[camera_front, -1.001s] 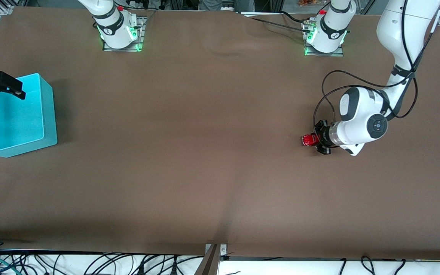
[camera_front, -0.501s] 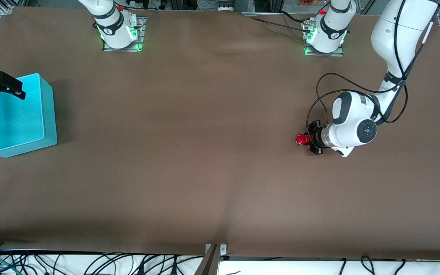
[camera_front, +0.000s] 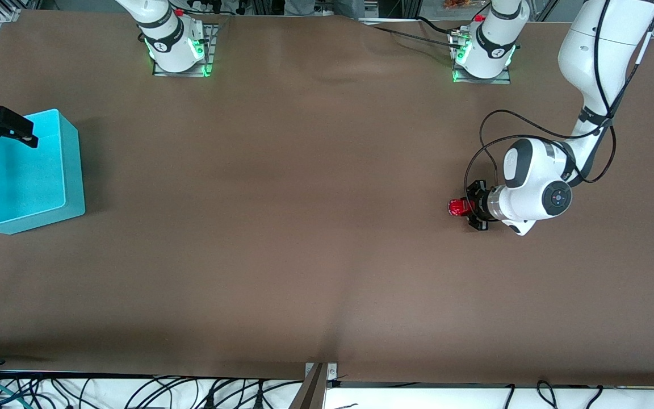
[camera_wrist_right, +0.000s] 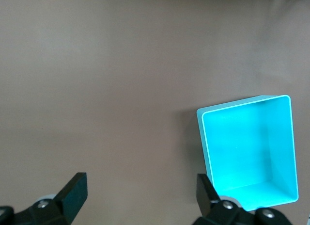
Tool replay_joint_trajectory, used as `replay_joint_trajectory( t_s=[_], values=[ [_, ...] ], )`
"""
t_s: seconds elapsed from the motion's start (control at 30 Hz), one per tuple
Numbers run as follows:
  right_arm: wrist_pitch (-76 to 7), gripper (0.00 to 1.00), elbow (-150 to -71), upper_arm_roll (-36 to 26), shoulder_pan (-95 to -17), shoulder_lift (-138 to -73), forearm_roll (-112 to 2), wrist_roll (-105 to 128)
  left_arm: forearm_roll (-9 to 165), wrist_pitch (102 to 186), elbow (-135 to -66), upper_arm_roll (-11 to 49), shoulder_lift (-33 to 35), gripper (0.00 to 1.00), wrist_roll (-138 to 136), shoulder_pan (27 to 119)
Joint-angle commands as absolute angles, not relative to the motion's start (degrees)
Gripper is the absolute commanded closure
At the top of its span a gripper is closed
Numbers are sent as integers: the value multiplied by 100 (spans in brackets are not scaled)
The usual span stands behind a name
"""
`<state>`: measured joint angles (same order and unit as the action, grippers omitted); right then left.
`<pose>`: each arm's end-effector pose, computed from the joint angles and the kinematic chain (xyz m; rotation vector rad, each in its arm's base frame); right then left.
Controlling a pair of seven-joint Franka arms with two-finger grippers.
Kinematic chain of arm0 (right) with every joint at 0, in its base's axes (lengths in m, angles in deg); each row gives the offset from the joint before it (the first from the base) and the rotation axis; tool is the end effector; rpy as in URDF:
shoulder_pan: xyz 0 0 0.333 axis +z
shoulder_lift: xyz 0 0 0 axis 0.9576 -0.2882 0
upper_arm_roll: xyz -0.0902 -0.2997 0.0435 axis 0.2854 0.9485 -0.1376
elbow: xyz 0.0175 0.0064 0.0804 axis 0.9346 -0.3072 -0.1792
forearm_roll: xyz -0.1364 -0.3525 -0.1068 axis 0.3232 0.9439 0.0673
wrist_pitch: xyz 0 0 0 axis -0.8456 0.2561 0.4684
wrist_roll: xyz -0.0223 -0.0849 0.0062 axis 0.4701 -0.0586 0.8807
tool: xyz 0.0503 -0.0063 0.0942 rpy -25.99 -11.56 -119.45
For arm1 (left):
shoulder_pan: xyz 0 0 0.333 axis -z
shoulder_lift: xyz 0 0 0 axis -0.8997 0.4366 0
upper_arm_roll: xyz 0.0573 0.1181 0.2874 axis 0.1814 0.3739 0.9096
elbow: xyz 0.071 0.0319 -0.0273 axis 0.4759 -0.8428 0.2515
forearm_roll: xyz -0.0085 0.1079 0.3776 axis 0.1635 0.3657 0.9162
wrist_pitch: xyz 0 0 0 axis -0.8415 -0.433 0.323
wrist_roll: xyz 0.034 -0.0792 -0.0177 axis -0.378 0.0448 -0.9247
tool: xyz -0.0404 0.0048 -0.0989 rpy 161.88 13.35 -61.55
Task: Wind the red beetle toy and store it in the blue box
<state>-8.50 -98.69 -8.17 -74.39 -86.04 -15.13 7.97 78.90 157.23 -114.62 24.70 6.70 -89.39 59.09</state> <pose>0.5737 -0.0379 0.6120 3.0939 0.1369 -0.0382 0.5795 -0.0797 0.1771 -2.0698 -2.2419 0.4915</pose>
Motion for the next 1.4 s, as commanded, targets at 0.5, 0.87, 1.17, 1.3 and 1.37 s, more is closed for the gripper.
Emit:
replay_joint_trajectory(
  t_s=[0.5, 0.87, 1.17, 1.3, 1.37],
  values=[
    [-801, 0, -9730, -840, -7439, -8649, -1449, 886, 7833, 15871, -11439, 3276, 1148, 100, -7766, 5919],
    [-801, 0, -9730, -840, -7439, -8649, -1449, 886, 7833, 15871, -11448, 3715, 1254, 100, -7204, 5928],
    [-809, 0, -9730, -840, -7448, -8640, -1458, 886, 7833, 15871, -11430, 3988, 1262, 100, -6816, 5902],
    [-809, 0, -9730, -840, -7439, -8640, -1458, 895, 7833, 15871, -11422, 4076, 1297, 100, -6746, 5911],
    [-809, 0, -9730, -840, -7439, -8640, -1467, 886, 7833, 15871, -11404, 4085, 1333, 100, -6746, 5911]
  ],
)
